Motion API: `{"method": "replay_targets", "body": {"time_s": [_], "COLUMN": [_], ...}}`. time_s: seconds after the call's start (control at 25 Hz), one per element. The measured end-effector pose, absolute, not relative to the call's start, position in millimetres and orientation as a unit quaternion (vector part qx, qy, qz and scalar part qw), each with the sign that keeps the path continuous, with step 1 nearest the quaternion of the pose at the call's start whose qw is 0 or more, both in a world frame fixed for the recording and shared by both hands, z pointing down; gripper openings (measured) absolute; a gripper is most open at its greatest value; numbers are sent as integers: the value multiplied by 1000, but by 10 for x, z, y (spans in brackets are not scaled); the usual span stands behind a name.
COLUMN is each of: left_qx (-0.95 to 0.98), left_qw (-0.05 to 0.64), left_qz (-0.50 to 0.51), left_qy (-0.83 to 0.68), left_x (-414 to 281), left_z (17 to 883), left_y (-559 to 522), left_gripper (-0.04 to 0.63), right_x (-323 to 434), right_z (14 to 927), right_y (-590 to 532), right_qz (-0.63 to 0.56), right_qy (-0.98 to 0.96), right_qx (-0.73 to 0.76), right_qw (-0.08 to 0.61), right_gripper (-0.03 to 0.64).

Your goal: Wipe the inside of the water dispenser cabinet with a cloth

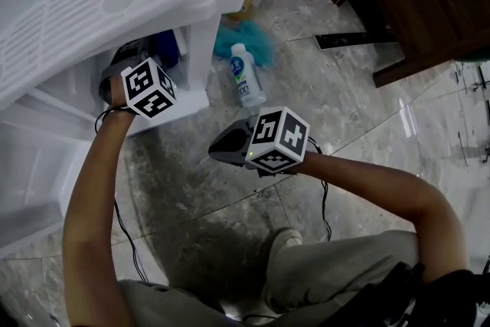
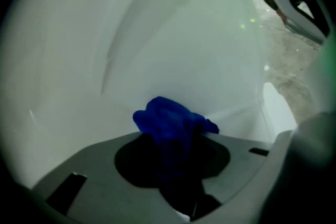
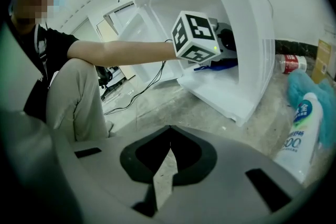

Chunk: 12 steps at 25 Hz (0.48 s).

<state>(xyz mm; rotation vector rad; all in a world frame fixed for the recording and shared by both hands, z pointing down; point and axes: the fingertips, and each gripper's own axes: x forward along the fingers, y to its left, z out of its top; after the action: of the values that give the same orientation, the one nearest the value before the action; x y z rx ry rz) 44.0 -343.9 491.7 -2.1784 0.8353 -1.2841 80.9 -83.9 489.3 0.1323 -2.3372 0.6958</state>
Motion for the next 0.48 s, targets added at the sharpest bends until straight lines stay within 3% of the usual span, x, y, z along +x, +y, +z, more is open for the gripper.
{"method": "replay_targets", "body": {"time_s": [0.16, 0.48], "left_qx": [-792, -787], "left_qw": [265, 185], "left_qz": [-478, -483], "left_qy": [273, 335], "left_x": [494, 404], "left_z": [4945, 4979], "left_y": [-3297, -3716], "left_gripper": [132, 132], "right_x": [781, 766], "right_z": [4911, 4914], "right_y": [-828, -723], "right_qz": [267, 264], "right_qy": [-898, -897], "right_qx": [45, 34], "right_qw": [346, 353], "right_gripper": [-2, -2]}}
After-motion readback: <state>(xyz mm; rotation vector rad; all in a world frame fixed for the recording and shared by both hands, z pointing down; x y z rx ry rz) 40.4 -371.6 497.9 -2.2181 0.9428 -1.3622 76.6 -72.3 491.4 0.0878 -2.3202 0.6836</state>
